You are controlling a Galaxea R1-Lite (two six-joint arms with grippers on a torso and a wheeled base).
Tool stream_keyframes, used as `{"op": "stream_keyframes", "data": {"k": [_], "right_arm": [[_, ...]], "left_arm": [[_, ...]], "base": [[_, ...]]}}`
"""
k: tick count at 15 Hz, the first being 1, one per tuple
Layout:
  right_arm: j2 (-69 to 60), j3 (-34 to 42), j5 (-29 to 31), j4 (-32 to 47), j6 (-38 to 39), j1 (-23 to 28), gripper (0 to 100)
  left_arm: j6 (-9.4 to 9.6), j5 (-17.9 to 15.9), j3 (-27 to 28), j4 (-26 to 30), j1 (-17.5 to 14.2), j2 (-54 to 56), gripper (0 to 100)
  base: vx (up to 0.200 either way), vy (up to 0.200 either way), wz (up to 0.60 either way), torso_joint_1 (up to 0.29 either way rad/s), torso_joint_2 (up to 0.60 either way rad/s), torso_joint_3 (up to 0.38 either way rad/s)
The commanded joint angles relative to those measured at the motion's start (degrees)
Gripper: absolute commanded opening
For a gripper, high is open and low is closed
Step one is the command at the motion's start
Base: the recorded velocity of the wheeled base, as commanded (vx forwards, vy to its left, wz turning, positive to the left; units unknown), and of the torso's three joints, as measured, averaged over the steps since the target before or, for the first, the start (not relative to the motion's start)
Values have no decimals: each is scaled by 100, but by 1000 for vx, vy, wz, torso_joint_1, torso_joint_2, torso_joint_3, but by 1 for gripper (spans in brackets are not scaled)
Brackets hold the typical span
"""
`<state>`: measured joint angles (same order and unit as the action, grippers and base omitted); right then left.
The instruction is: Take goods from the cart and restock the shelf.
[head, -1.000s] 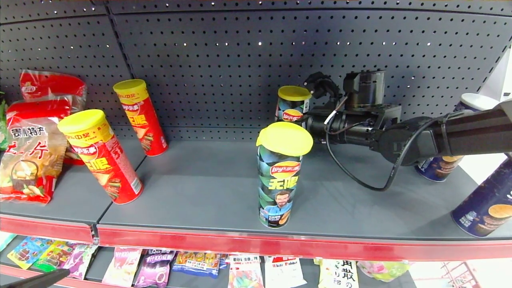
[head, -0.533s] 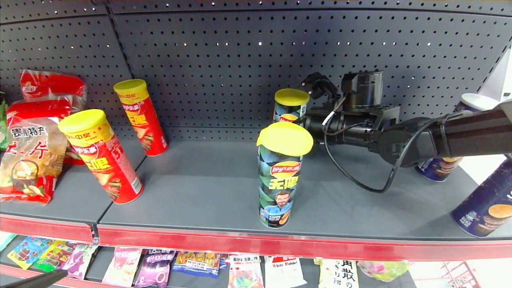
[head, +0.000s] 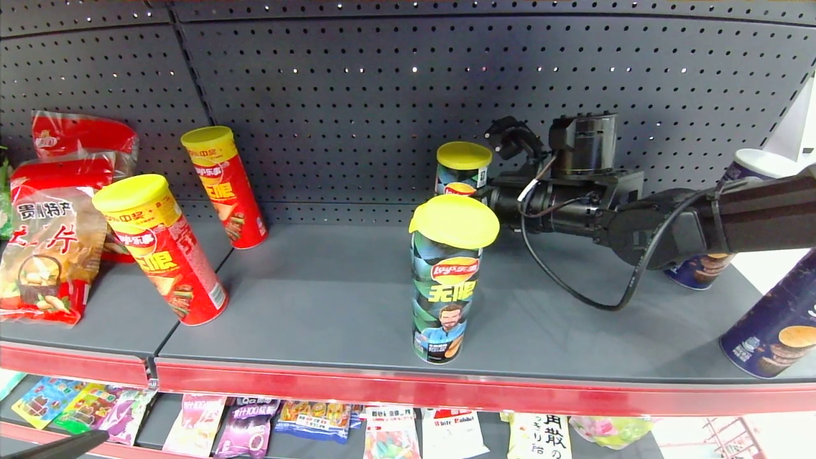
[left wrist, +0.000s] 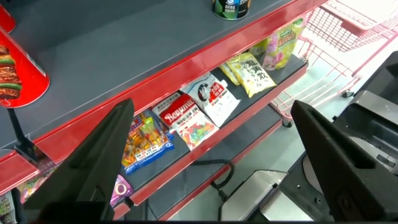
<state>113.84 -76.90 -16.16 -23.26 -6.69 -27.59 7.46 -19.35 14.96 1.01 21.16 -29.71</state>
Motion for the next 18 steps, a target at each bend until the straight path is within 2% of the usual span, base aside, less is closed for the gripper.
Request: {"op": "stream_keyframes", "data": {"k": [1,7,11,18], "right_arm": [[-239,228,26,-3,1,60,100],[-652,711,43,-3,89,298,100],[-1136,1423,377,-3,186,553,100],[-2076,2733,694,-3,256,561,100]], "left_arm": [[1,-8,7,4,2,-53,100],[-34,-25,-107,4,2,-53,100],[-34,-52,-151,4,2,-132,100],[-25,-52,-90,-40,11,-615,100]], "base": [[0,0,0,0,0,0],[0,0,0,0,0,0],[0,0,0,0,0,0],[0,0,0,0,0,0]]}}
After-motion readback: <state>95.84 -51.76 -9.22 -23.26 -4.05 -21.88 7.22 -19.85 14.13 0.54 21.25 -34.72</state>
